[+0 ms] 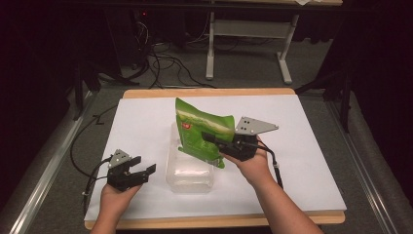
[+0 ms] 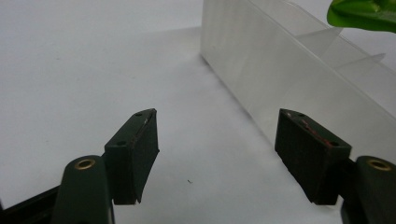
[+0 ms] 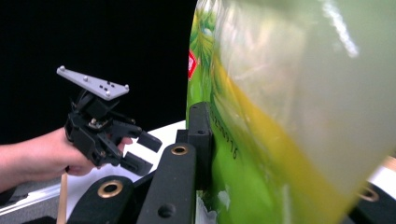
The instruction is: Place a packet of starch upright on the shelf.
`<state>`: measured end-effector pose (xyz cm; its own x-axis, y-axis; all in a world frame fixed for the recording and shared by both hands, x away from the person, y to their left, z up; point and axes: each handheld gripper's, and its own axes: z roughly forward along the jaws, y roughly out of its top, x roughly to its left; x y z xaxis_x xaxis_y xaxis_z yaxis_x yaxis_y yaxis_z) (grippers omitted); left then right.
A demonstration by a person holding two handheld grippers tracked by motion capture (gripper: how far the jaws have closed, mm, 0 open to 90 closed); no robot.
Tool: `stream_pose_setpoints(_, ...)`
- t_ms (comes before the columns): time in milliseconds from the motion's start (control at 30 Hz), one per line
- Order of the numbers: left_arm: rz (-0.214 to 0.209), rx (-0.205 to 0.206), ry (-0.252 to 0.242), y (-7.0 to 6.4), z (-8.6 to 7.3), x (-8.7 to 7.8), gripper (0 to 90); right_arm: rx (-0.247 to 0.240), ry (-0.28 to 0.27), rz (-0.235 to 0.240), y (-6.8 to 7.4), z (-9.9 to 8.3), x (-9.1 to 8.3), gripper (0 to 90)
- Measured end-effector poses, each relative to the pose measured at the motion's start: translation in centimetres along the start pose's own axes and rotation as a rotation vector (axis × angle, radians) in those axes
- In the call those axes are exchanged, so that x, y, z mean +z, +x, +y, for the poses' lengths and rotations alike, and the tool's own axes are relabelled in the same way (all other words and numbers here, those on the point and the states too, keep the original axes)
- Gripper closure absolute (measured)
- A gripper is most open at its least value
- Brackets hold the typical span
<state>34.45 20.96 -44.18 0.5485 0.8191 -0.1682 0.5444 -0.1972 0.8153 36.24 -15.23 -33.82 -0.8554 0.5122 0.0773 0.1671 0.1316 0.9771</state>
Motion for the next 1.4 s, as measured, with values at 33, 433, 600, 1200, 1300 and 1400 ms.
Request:
stream_pose_setpoints(33, 0.000, 0.000, 0.001, 0.0, 0.0, 0.1, 30.1, 0.000, -0.001, -0.001, 0.0, 0.1, 0.1, 82.8)
stream_pose_setpoints(433, 0.010, -0.003, -0.003, 0.1, 0.0, 0.0, 30.0, -0.035, -0.002, 0.058, 1.4, 0.8, 0.7, 82.9)
stream_pose_setpoints(600, 0.011, -0.011, -0.009, 0.1, 0.0, -0.2, 30.0, -0.042, -0.005, 0.080, 1.6, 0.8, 0.9, 83.0)
stream_pose_setpoints(1200, 0.019, -0.010, -0.003, 0.2, -0.1, -0.1, 30.0, -0.040, 0.051, 0.165, 0.8, -1.0, 1.7, 83.1)
stream_pose_setpoints(1300, 0.022, -0.011, -0.002, 0.2, -0.1, -0.1, 30.0, -0.038, 0.063, 0.174, 0.5, -1.2, 2.0, 83.1)
stream_pose_setpoints(1400, 0.025, -0.012, -0.001, 0.3, -0.1, -0.2, 30.0, -0.030, 0.080, 0.194, 0.5, -1.4, 2.6, 83.1)
